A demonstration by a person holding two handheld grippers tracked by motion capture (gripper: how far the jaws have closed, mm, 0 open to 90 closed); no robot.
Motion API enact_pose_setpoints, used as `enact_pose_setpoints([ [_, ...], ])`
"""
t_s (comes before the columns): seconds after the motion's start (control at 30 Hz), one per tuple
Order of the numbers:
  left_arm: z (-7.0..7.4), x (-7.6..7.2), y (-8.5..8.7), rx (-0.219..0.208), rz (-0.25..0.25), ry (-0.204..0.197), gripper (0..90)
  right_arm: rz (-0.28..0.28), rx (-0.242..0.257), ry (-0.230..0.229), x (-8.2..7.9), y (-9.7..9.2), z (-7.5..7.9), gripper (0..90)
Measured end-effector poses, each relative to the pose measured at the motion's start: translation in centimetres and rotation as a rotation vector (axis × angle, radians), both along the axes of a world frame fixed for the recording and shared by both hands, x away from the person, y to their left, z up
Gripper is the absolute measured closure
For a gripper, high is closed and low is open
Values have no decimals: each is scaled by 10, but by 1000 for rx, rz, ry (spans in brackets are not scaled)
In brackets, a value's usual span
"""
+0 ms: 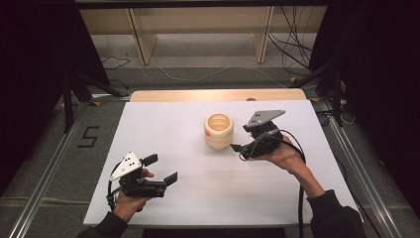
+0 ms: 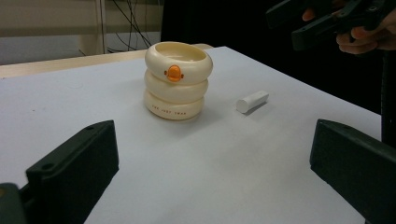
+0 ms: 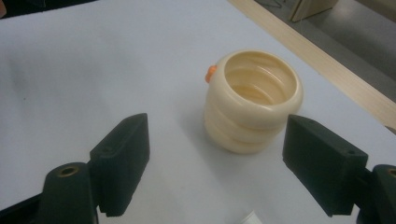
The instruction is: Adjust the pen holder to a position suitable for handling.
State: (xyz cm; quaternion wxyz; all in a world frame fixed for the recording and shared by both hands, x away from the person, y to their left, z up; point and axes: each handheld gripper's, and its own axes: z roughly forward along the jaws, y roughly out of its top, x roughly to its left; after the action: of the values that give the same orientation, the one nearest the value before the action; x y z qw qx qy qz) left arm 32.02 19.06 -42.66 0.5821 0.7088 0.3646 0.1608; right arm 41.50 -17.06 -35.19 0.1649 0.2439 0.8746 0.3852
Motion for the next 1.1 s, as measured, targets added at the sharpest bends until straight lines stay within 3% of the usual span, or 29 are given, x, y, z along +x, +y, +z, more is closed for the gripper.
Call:
enact_pose_setpoints([
  [0.2,0,0,1,-4,0,0,4,38,-77,33,19,18,1,247],
  [0.3,0,0,0,0,0,2,5,47,-114,20,26,28,0,257],
  [0.7,1,0,1,-4,-1,1,5,111,-200,78,57,61,-8,333],
  [0.83,1,0,1,-3,-2,0,5,111,-241,115,69,71,-15,372],
  [1.1,1,0,1,-5,-2,0,5,113,-270,141,80,78,-25,440],
])
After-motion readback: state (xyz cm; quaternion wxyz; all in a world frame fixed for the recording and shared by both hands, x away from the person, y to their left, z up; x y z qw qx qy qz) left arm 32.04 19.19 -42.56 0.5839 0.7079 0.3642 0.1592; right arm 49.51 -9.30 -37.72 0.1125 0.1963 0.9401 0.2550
